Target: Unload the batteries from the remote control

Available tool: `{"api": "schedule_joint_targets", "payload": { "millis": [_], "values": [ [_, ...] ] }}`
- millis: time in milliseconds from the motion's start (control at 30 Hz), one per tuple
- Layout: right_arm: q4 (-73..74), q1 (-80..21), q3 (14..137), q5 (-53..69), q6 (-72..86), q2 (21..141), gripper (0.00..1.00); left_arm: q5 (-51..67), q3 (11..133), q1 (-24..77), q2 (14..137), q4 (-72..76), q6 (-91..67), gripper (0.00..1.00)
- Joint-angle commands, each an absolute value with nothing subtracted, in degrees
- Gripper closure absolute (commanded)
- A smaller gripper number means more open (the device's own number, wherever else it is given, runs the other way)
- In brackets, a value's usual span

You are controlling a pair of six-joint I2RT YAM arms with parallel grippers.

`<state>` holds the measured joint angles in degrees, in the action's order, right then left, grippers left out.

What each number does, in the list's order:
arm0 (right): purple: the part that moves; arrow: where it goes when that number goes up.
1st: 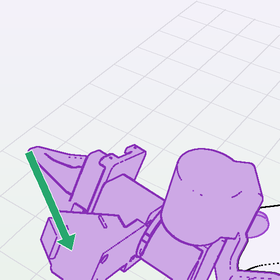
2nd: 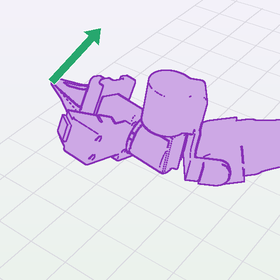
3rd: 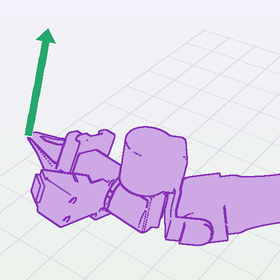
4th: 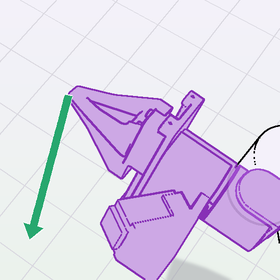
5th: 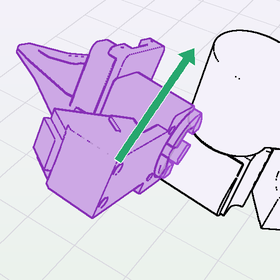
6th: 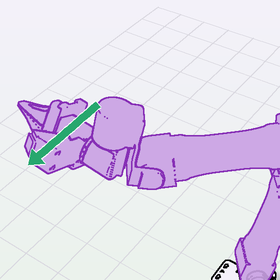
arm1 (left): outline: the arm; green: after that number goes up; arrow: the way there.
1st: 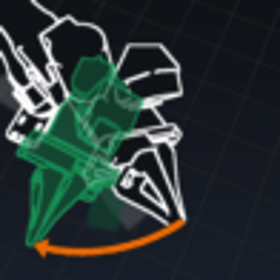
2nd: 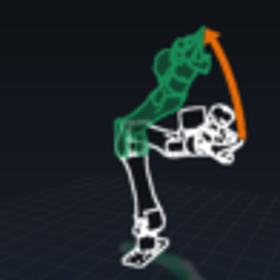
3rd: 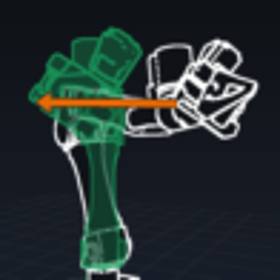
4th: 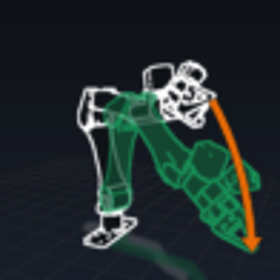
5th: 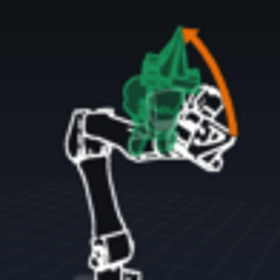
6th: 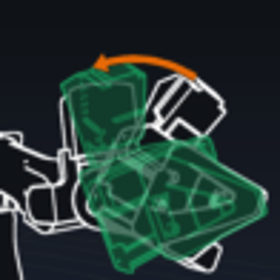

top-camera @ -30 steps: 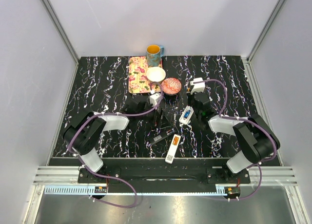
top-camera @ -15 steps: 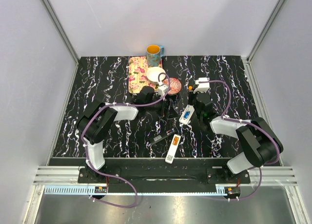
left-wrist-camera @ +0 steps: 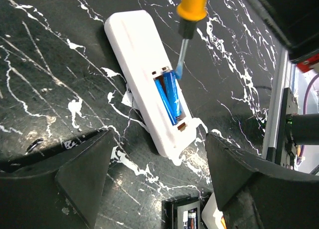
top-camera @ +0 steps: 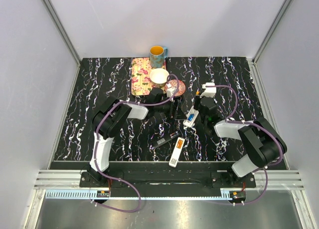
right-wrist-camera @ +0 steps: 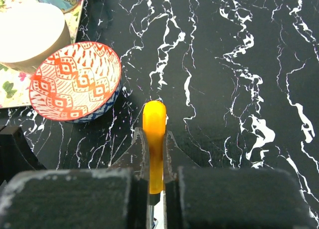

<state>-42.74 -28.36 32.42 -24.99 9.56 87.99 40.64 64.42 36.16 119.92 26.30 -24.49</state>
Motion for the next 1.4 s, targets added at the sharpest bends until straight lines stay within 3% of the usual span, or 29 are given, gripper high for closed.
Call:
{"api": "schedule_joint_targets", "payload": {
  "millis": [0, 600, 1367],
  "values": [
    [-47.5, -28.0, 32.4, -26.5, 11.1, 90.1, 1.00, 43.2, 65.9, 37.2, 121.3, 32.0, -26.9, 0.22],
    [-48.9, -28.0, 31.0, -20.3, 21.2, 93.5, 1.00, 43.2, 63.5, 37.6, 121.6, 39.3, -32.5, 0.23],
    [-39.0, -28.0, 32.7, -13.8, 25.0, 88.2, 1.00, 38.2, 62.1, 36.7, 120.2, 34.5, -30.2, 0.26]
  ]
}}
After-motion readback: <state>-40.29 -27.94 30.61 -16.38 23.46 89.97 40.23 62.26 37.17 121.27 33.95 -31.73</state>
